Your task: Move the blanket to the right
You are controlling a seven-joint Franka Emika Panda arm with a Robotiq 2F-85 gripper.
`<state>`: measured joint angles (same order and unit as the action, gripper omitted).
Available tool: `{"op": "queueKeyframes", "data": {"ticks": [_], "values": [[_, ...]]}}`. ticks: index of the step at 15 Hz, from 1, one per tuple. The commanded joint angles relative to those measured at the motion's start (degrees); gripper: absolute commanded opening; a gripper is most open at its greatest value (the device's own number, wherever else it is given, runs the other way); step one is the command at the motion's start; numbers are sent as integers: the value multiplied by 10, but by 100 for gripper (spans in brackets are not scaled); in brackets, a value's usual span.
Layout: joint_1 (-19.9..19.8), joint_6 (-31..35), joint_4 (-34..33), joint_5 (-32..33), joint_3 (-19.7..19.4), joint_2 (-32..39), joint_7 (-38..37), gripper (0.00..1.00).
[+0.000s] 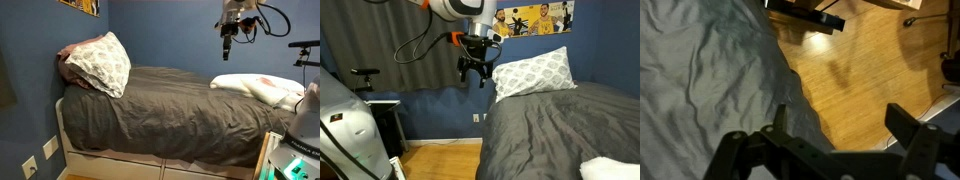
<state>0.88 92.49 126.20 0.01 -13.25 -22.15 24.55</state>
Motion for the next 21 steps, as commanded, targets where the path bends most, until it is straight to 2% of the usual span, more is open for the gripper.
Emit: {"op": "queueKeyframes", "data": {"ticks": [1,7,11,16,21], "values": [[-14,-1,-1,-4,12,2,4,100],[-14,-1,-1,-4,12,2,4,100],[13,57,48,46,56,0,40,100],[51,190,140,95,118,20,50,100],[52,401,205,196,134,94,71,100]]}}
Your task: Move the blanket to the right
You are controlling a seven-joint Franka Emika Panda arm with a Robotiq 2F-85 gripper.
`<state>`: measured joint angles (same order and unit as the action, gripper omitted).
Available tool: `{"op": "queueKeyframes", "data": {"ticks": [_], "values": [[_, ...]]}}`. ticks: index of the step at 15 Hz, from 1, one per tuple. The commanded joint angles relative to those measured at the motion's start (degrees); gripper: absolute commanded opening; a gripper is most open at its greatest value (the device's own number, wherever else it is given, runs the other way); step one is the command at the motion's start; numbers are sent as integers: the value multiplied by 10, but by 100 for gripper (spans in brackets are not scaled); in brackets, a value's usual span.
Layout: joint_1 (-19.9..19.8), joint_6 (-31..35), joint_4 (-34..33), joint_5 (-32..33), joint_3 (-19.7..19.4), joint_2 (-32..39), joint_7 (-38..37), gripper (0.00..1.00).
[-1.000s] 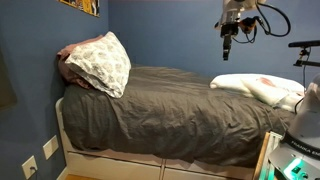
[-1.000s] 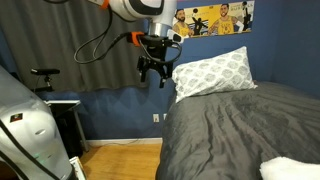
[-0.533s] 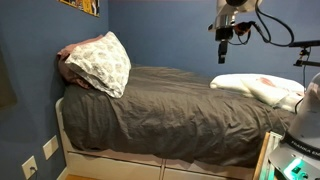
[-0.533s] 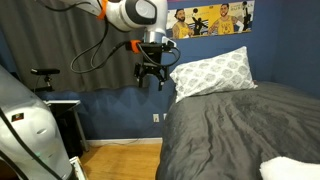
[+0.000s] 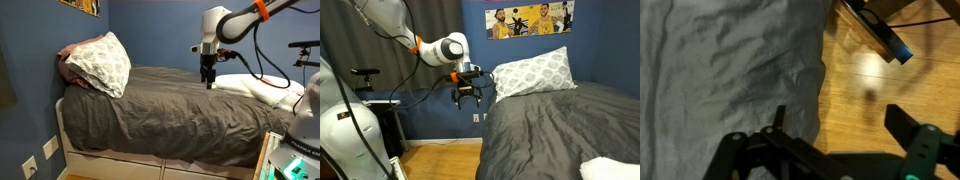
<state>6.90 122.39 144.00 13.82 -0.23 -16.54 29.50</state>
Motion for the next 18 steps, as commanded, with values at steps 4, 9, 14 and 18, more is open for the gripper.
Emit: {"op": "queueKeyframes", "data": {"ticks": [4,9,14,18], "values": [[-18,171,39,104,7,62,11,100],[-30,222,43,140,8,96,11,100],[-70,374,49,381,7,108,-84,100],[-129,433,36,525,30,115,-267,100]]}}
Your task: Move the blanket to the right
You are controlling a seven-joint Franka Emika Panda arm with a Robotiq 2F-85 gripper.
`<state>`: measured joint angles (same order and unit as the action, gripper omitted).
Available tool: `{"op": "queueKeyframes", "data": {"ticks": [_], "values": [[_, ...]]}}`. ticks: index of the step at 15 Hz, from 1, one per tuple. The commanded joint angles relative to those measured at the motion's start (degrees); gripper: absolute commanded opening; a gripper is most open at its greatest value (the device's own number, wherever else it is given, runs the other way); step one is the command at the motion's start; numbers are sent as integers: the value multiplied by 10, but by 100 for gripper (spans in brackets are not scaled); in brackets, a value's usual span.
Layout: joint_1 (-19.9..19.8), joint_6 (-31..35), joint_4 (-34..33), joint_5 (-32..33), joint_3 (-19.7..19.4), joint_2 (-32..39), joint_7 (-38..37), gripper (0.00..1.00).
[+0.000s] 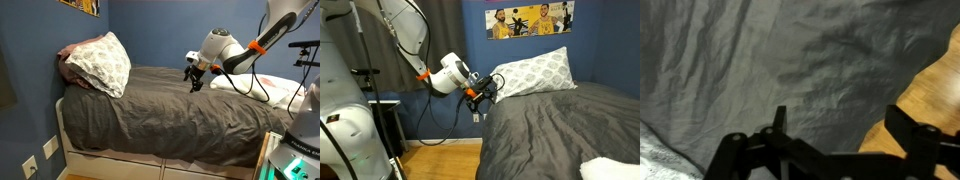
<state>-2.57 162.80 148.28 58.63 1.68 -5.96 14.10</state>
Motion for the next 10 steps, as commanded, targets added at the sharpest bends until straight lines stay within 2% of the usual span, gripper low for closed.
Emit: {"op": "queueKeyframes", "data": {"ticks": [1,6,8,9,10], "values": [[-44,35,-7,96,12,13,-158,100],[-50,26,-19,199,9,58,-365,100],[-45,43,-28,247,2,101,-449,100],[-41,21,-5,198,2,56,-374,100],[-41,22,-6,205,2,66,-388,100]]}}
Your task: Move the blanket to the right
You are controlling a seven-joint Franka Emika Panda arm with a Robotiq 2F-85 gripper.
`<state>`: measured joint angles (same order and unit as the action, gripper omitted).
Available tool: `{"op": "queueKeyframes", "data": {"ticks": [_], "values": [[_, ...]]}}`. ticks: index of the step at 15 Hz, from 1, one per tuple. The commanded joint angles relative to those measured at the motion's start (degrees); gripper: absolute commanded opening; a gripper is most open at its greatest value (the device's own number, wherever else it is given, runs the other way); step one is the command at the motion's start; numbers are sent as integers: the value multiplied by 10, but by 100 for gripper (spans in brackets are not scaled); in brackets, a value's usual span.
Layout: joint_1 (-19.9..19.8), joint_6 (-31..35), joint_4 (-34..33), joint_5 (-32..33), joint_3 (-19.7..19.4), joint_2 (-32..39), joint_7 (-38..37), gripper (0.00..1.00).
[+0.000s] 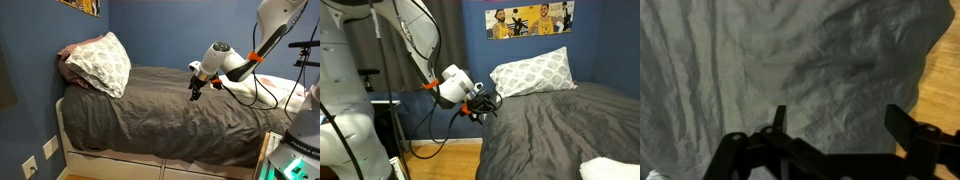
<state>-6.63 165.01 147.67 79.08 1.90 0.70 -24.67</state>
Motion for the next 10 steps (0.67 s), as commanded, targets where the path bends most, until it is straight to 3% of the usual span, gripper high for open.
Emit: {"op": "queueKeyframes", "data": {"ticks": [1,7,8,10], "values": [[0,0,0,-1,0,3,2,100],[1,-11,-10,-18,1,17,1,100],[0,-16,-35,33,-1,35,-57,100],[1,-21,-45,15,-1,69,-79,100]]}}
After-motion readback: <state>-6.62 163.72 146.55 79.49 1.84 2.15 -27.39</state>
